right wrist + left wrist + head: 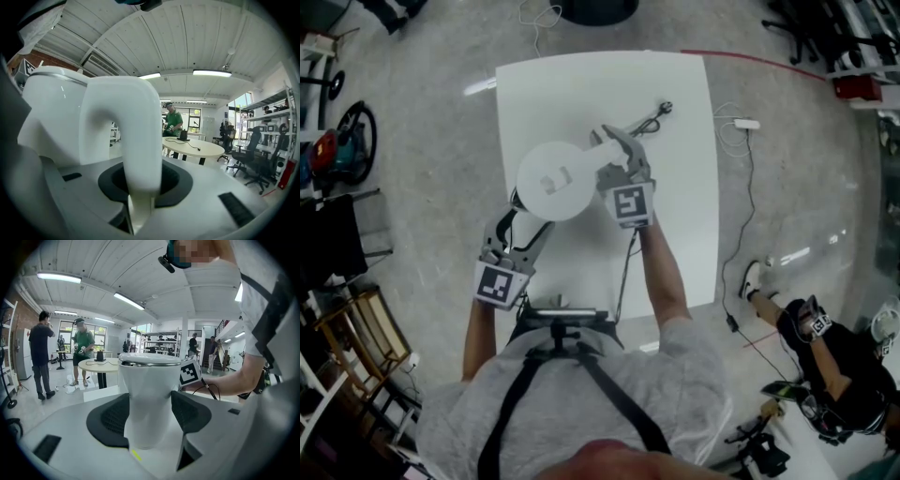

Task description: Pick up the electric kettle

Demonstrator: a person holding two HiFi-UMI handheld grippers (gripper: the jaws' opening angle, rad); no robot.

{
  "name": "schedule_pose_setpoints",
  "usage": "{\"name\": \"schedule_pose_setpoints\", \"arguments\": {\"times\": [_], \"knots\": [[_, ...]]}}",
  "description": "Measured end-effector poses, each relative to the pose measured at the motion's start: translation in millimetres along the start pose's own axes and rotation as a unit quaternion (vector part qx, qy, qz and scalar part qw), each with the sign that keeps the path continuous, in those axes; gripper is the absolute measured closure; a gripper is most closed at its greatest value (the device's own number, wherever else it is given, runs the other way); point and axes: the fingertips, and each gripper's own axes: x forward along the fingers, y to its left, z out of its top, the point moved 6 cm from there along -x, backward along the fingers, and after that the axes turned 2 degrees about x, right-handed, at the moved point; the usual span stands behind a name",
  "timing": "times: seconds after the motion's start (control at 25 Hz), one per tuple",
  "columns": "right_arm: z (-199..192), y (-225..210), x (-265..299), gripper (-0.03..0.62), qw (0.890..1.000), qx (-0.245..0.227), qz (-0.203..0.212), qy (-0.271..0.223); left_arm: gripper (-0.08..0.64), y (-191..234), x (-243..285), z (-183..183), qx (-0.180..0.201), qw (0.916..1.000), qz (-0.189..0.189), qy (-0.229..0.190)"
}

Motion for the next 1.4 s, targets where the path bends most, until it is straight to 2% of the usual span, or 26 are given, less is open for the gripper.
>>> {"name": "schedule_pose_setpoints", "arguments": {"times": [0.32,0.6,1.04,1.4], "knots": [[2,-1,-6,0.503,0.999,0.031,-0.028,-0.025,0.288,1,-1,3,0.014,0.9999,0.001,0.008],[9,-4,-10,0.502,0.998,0.034,-0.037,-0.029,0.288,1,-2,10,0.022,0.9997,-0.004,0.003],[29,-1,-33,0.503,0.997,0.039,-0.068,-0.014,0.288,-6,-18,29,0.04,0.9988,-0.014,-0.024],[48,8,-63,0.503,0.993,0.064,-0.095,-0.007,0.288,-18,-40,52,0.064,0.9957,-0.034,-0.057]]}}
